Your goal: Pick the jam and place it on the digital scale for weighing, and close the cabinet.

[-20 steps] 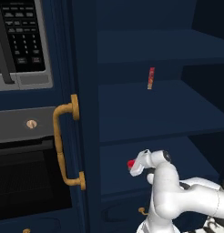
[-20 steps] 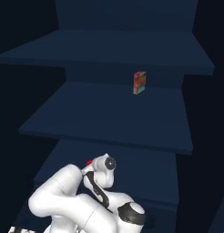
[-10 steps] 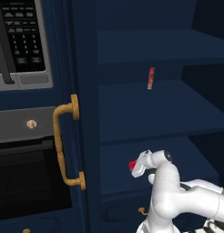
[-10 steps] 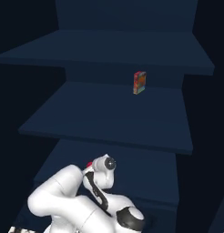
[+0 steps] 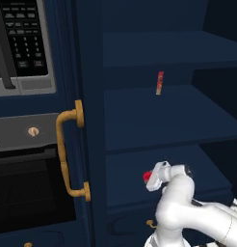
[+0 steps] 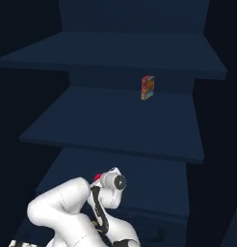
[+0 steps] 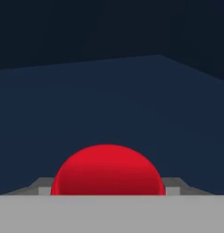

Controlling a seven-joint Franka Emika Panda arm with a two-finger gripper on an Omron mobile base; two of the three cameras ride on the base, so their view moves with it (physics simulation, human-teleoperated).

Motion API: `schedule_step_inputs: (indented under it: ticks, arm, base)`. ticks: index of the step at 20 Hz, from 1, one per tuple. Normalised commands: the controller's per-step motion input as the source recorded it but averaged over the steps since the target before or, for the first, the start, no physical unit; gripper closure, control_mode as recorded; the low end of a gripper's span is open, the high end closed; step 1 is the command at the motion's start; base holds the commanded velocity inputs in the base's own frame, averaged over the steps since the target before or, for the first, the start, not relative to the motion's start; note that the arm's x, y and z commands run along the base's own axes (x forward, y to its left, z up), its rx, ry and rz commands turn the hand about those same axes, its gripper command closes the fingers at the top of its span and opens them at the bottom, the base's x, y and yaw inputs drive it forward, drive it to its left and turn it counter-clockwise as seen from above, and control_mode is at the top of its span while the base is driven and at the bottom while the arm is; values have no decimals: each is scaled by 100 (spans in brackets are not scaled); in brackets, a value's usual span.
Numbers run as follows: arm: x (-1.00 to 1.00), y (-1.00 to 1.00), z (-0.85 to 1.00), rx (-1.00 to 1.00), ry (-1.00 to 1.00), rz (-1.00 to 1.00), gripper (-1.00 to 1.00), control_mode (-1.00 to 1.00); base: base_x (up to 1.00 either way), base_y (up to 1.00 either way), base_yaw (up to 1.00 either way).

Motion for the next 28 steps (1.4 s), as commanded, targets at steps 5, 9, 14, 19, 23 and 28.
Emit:
schedule_step_inputs:
  ticks: [5,9,14,19,23,28]
  arm:
    - [-4,-68,50,13,-12,-2,100,-100]
    - [0,-70,24,13,-5,-2,100,-100]
    - [-11,-70,15,12,-2,-2,100,-100]
    - [-43,-38,55,6,-12,-4,100,-100]
    - [-65,-22,51,1,-15,-10,100,-100]
    - [-69,-23,49,0,-13,-11,100,-100]
  base:
    - [0,0,0]
    - [0,0,0]
    - [0,0,0]
    - [0,0,0]
    - [0,0,0]
    - [0,0,0]
